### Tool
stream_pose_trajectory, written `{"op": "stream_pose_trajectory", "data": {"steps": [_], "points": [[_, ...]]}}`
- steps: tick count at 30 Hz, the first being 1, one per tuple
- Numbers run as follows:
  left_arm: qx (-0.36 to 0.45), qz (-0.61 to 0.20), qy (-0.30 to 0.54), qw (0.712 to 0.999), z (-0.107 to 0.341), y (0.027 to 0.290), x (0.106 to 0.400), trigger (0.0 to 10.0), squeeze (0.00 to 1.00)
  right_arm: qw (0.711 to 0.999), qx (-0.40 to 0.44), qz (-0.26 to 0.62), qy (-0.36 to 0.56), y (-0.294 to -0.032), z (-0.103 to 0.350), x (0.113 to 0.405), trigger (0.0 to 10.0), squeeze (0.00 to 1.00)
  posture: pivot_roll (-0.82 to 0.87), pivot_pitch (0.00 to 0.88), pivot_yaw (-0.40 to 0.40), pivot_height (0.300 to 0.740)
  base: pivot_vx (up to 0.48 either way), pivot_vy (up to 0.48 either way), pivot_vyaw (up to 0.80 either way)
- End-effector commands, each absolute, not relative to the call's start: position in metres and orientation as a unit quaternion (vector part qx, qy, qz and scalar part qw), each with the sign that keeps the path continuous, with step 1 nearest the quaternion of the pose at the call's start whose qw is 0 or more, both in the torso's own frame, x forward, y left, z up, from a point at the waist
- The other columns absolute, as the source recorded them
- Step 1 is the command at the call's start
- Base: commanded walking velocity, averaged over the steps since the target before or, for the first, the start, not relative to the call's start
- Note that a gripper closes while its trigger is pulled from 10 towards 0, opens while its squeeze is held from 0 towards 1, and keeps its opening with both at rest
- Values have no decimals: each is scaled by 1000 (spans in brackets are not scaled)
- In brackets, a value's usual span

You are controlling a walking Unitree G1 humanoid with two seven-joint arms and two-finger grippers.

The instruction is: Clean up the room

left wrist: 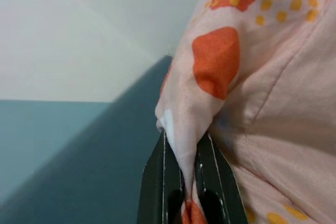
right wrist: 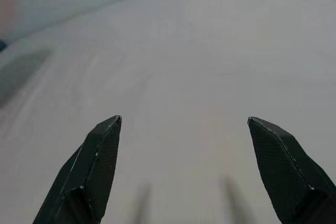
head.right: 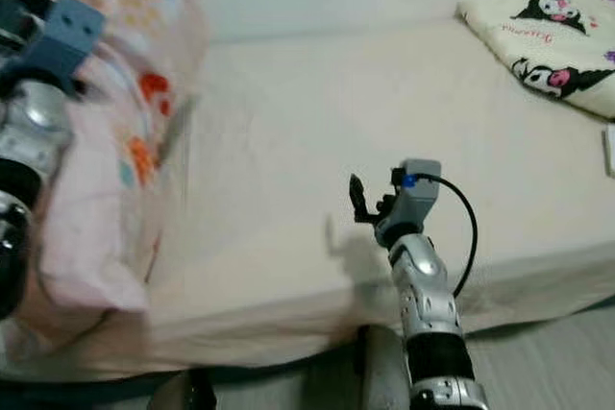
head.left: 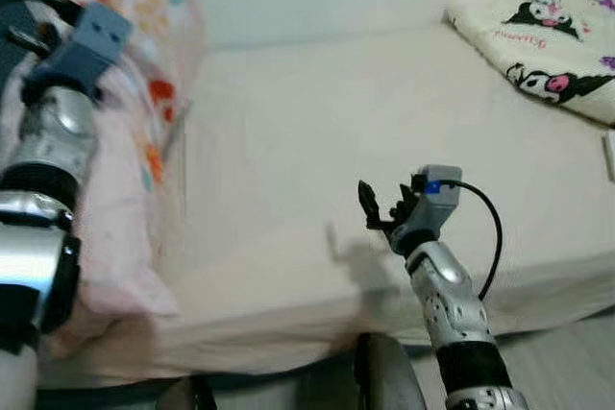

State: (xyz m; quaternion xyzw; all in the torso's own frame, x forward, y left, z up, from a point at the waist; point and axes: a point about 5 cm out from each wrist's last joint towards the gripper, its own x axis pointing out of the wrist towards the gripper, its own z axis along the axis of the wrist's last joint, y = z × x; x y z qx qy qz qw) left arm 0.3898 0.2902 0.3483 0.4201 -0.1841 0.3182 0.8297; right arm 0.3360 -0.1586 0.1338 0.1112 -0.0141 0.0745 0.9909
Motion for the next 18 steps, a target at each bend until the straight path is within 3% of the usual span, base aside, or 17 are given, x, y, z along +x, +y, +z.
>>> {"op": "stream_pose_trajectory", "data": {"steps": [1, 6, 12, 14, 15, 16, 17, 18], "points": [[433, 359, -231, 794, 385, 299, 378, 0, 0, 990, 120, 76, -12, -156, 134, 333, 10000, 0, -101, 175, 67, 471, 0, 0, 0], [453, 395, -262, 755, 421, 305, 365, 0, 0, 990, 121, 72, -10, -157, 136, 323, 10000, 0, -104, 217, 76, 471, 0, 0, 0], [537, 368, -211, 730, 388, 308, 373, 0, 0, 990, 126, 62, 3, -157, 131, 311, 10000, 0, -117, 244, 84, 471, 0, 0, 0], [606, 348, -162, 697, 364, 317, 375, 0, 0, 990, 128, 59, 10, -157, 128, 304, 10000, 0, -119, 255, 89, 471, 0, 0, 0], [666, 337, -138, 651, 352, 322, 374, 0, 0, 990, 128, 56, 14, -159, 126, 301, 10000, 0, -116, 261, 89, 471, 0, 0, 0], [666, 337, -138, 651, 352, 322, 374, 0, 0, 990, 128, 56, 14, -159, 126, 301, 10000, 0, -116, 261, 89, 471, 0, 0, 0], [704, 329, -125, 617, 346, 326, 373, 0, 0, 990, 128, 54, 18, -160, 125, 299, 10000, 0, -116, 261, 89, 471, 0, 0, 0], [709, 345, -48, 614, 326, 344, 367, 0, 0, 990, 129, 50, 23, -161, 122, 296, 10000, 0, -109, 271, 91, 471, 0, 0, 0]]}}
